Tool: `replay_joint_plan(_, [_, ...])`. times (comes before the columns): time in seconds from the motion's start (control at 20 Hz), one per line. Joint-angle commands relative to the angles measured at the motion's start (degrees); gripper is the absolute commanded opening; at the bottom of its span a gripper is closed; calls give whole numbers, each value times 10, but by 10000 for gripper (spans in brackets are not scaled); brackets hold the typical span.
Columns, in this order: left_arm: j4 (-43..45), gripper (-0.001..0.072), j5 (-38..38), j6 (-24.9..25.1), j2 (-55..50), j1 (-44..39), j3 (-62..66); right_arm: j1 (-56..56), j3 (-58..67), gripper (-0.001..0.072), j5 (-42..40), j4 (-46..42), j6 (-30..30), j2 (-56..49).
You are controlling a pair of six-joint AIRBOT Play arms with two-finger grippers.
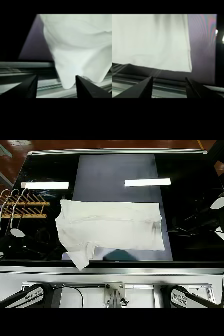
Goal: Fold the shirts.
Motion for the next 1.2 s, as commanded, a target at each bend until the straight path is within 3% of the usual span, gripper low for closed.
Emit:
replay_joint_plan(0.0, [-23, 552, 50, -2, -2, -7, -17, 0, -6, 532, -9, 18, -3, 1])
replay_joint_plan(0.1, [-42, 509, 64, -1, -14, -14, -17, 0, -6, 532, -8, 19, -2, 1])
replay_joint_plan(0.4, [-56, 482, 96, 0, -67, -66, -18, 0, -6, 532, 8, 19, 6, 1])
replay_joint_plan(0.45, [-66, 404, 107, -2, -69, -72, -18, 0, -6, 531, 12, 19, 7, 1])
replay_joint_plan(0.5, [-77, 272, 114, -4, -69, -74, -18, 0, -6, 532, 20, 16, 8, 1])
replay_joint_plan(0.55, [-87, 46, 113, -1, -68, -74, -16, 0, -10, 537, 31, 6, 8, 1])
replay_joint_plan(0.6, [-90, 32, 108, 10, -67, -74, -12, 0, -21, 634, 41, -8, 3, 0])
replay_joint_plan(0.8, [-89, 31, 69, 68, -54, -73, 13, 0, -116, 641, 18, 30, -12, 0])
replay_joint_plan(1.15, [-87, 32, 48, 90, -6, -73, 18, 0, -165, 639, -40, -13, 10, -25])
